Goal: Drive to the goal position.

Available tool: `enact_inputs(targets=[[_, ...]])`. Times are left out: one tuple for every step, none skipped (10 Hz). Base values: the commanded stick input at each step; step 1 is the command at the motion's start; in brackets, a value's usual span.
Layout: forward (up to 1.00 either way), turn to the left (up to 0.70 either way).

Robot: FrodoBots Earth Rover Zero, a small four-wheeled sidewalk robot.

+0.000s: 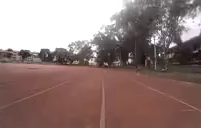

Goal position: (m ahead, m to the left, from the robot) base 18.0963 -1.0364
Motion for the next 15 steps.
enact_inputs(targets=[[0.50,0.00],[0.50,0.00],[0.50,0.00],[0.50,0.00],[0.50,0.00],[0.50,0.00],[0.50,0.00],[0.50,0.00],[0.50,0.00],[0.50,0.00],[0.50,0.00],[0.50,-0.50],[0.50,-0.50],[0.50,-0.50],[0.50,-0.50]])
